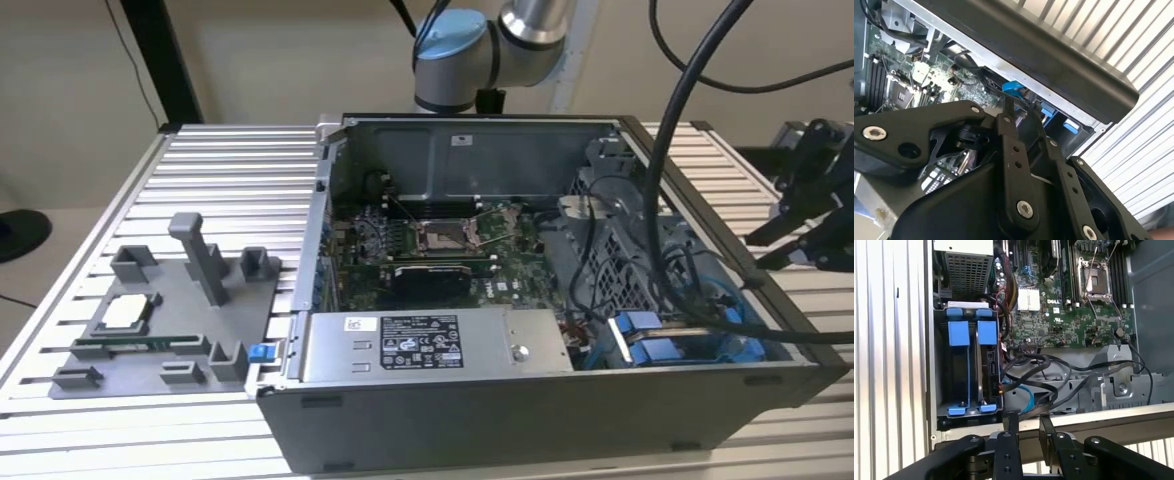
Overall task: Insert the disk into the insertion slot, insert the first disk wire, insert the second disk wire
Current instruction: 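Insert the second disk wire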
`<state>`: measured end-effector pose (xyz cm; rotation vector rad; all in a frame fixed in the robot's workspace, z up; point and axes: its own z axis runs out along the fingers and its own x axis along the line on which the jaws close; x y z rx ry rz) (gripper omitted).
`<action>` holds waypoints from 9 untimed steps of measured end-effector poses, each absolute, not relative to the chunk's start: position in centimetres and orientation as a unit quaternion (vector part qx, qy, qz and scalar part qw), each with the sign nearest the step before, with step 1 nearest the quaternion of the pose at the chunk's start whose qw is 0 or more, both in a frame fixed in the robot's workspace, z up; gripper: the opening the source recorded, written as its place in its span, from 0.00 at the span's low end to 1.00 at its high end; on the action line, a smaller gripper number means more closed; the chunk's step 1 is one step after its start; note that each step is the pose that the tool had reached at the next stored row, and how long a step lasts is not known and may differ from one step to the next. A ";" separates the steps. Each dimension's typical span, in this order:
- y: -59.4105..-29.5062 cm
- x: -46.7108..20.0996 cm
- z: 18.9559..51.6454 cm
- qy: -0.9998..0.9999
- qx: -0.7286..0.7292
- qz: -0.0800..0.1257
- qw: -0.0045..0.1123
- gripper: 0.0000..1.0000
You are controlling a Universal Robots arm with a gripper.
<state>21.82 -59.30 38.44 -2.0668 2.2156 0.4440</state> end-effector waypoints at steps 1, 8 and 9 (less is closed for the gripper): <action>-59.4 21.8 38.4 0.722 -0.675 0.145 0.039 1.00; -60.6 21.8 38.4 0.717 -0.680 0.145 0.038 1.00; -60.7 21.8 38.3 0.716 -0.681 0.144 0.038 1.00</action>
